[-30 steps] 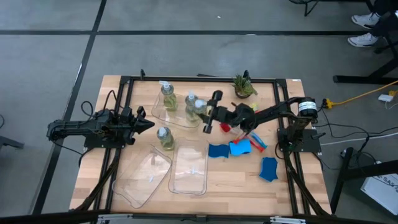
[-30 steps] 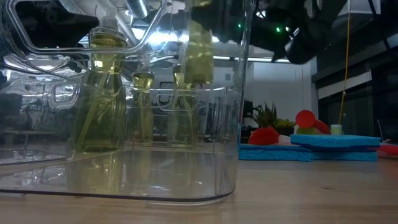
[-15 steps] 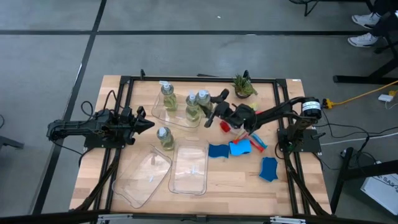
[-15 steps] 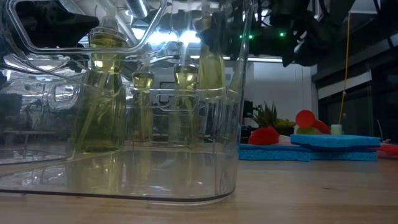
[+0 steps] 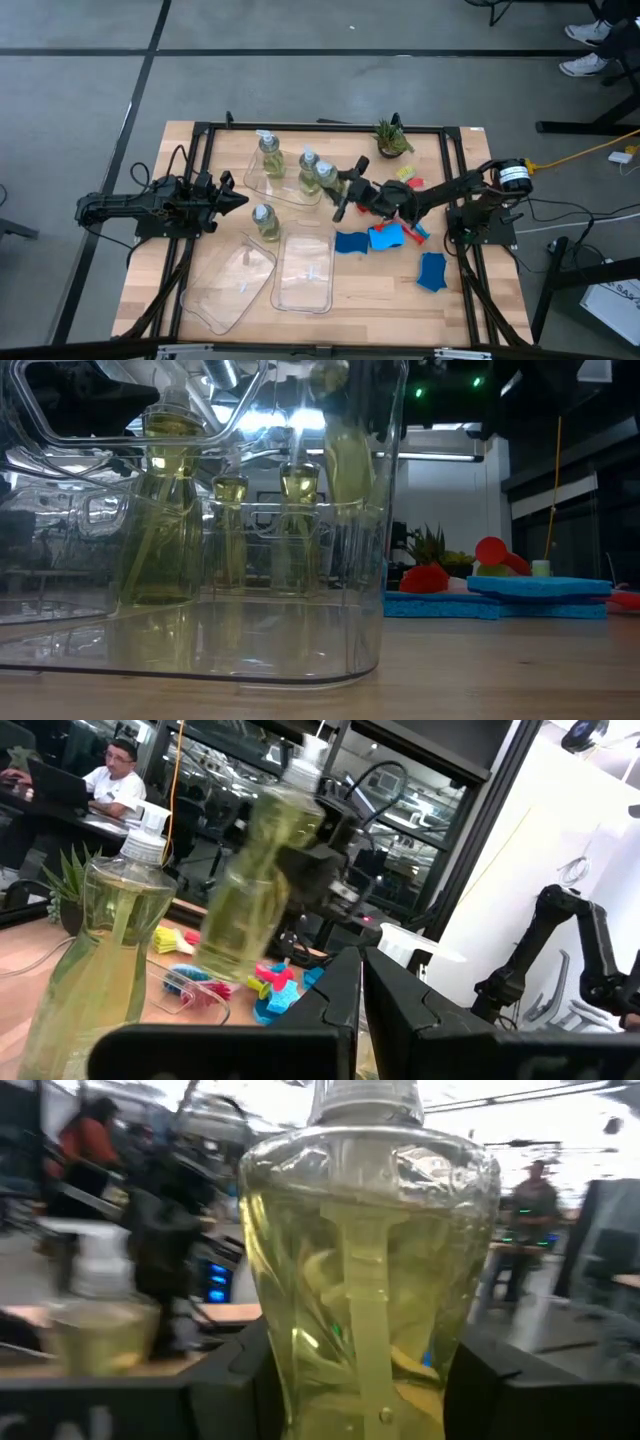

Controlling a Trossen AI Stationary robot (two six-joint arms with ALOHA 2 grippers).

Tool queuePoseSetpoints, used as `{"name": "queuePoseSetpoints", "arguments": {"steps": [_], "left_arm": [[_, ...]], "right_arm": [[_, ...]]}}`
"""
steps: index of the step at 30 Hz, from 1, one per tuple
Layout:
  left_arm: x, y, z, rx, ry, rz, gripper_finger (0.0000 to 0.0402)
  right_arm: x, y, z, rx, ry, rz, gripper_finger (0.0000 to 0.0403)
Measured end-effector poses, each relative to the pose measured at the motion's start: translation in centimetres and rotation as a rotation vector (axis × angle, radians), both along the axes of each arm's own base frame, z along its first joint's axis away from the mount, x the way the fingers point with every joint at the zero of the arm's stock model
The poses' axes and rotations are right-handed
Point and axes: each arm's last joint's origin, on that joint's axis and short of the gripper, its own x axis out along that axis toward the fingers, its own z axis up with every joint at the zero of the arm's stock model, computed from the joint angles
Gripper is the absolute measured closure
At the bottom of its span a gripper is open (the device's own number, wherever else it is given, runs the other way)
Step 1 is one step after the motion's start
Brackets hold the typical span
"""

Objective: Pick & Place Kitchen Sink Supplies
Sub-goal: Put the green soap dispenser into the top transparent bin

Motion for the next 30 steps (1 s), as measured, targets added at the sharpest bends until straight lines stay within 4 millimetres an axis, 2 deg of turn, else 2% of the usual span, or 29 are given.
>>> {"name": "queuePoseSetpoints", "arguments": {"steps": [4, 11, 13, 17, 21, 25, 30], "left_arm": [[0.0, 0.0, 0.0, 0.0, 0.0, 0.0, 0.0391], [0.0, 0.0, 0.0, 0.0, 0.0, 0.0, 0.0391], [0.0, 0.0, 0.0, 0.0, 0.0, 0.0, 0.0391], [0.0, 0.0, 0.0, 0.0, 0.0, 0.0, 0.0391], [0.0, 0.0, 0.0, 0.0, 0.0, 0.0, 0.0391], [0.0, 0.0, 0.0, 0.0, 0.0, 0.0, 0.0391], [0.0, 0.0, 0.0, 0.0, 0.0, 0.0, 0.0391]], "right_arm": [[0.1, 0.8, -0.7, -0.001, 0.045, 0.074, 0.0231], [-0.3, 0.6, -1.9, 0.027, 0.107, 0.071, 0.0231], [-1.2, 0.0, -2.7, 0.083, 0.058, 0.051, 0.0231], [-4.4, -2.0, -4.5, 0.163, -0.087, 0.007, 0.0231], [-6.8, -2.6, -5.0, 0.089, -0.16, -0.009, 0.0231], [-6.6, -3.2, -5.3, 0.008, -0.103, -0.02, 0.0231], [-5.2, -5.5, -4.3, -0.056, -0.125, -0.128, 0.0225]]}}
